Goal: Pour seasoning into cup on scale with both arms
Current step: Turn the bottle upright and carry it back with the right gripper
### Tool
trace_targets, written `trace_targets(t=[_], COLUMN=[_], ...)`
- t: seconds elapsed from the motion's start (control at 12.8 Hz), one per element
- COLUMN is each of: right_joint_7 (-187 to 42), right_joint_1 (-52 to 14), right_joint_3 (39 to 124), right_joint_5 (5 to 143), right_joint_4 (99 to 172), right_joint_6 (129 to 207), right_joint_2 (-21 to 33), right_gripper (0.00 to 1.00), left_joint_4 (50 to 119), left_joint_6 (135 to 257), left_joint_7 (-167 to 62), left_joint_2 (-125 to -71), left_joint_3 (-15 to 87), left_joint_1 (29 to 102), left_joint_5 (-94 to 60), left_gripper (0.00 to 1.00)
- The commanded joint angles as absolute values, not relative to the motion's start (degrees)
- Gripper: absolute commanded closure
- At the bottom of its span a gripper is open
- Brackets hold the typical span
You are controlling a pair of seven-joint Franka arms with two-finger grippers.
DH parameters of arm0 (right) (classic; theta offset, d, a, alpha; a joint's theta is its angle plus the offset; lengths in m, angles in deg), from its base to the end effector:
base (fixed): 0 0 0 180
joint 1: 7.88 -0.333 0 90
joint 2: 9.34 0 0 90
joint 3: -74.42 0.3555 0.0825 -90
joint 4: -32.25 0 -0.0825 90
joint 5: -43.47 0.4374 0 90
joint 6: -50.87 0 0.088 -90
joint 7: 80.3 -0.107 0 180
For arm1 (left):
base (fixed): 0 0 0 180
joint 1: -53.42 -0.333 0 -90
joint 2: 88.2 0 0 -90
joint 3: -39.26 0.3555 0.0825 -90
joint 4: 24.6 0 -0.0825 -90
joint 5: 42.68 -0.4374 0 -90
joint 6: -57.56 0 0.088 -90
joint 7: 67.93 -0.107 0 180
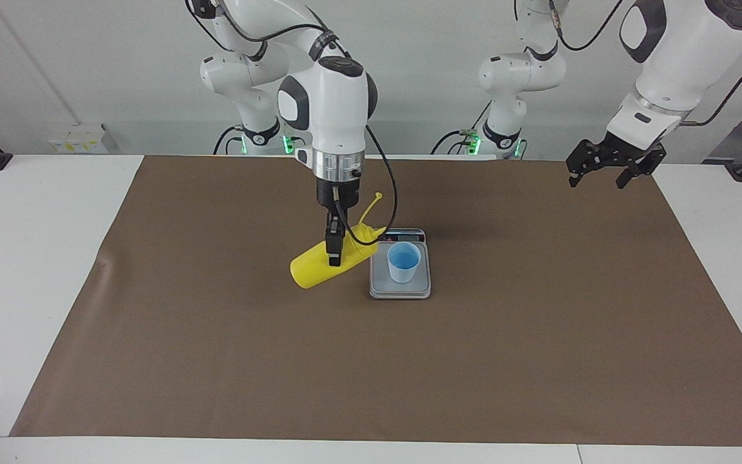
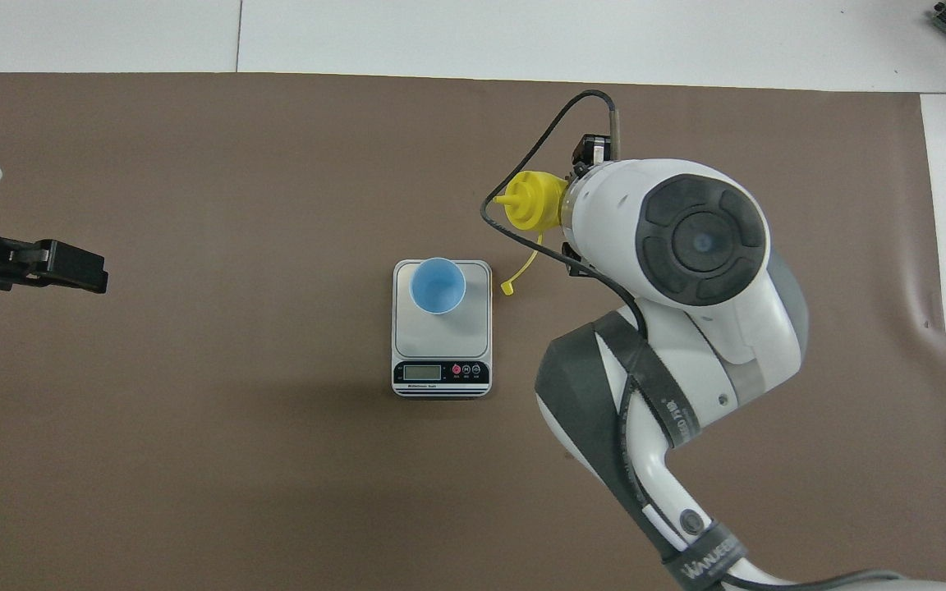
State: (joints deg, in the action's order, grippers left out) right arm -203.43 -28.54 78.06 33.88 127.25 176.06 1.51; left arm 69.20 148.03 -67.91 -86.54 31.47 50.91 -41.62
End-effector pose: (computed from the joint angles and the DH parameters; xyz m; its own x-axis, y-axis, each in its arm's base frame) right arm 0.6508 0.2833 0.5554 -0.0741 -0.9958 -0.0532 -0.9314 0.0882 -0.3532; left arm 0.5944 -0.0581 0.6472 0.9954 -0.0913 -0.0294 -0.0909 -0.9958 0.0146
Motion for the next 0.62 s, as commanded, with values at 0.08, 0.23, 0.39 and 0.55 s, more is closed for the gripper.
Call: trace_targets(t=[0.08,0.23,0.39,0.55], right_joint_7=[-191.9,-184.3,-179.5,-175.7], right_joint_1=[-23.8,-20.7,-18.0,-14.7], right_joint_3=[78.5,78.5,78.5,78.5], right_joint_5=[43.7,50.7,55.1,59.7], right_joint_4=[128.9,128.9,128.9,128.9], right_joint_6=[171.6,168.0,165.4,163.0], right_joint_2=[-1.9,-2.7,-3.2,-3.2], right_gripper=[1.0,1.0,1.0,1.0], left_joint_4=[70.3,70.7,70.7,70.6], left_joint_6=[149.2,149.3,149.4,149.4], left_joint_7=[-68.2,-68.3,-68.5,-70.5], left_joint_2=[-85.8,-85.7,-85.7,-85.7], left_joint_3=[31.4,31.4,31.4,31.3], left_joint_1=[51.0,51.0,51.0,50.5], left_joint_5=[-42.5,-42.5,-42.5,-42.5], left_gripper=[0.0,0.0,0.0,0.0])
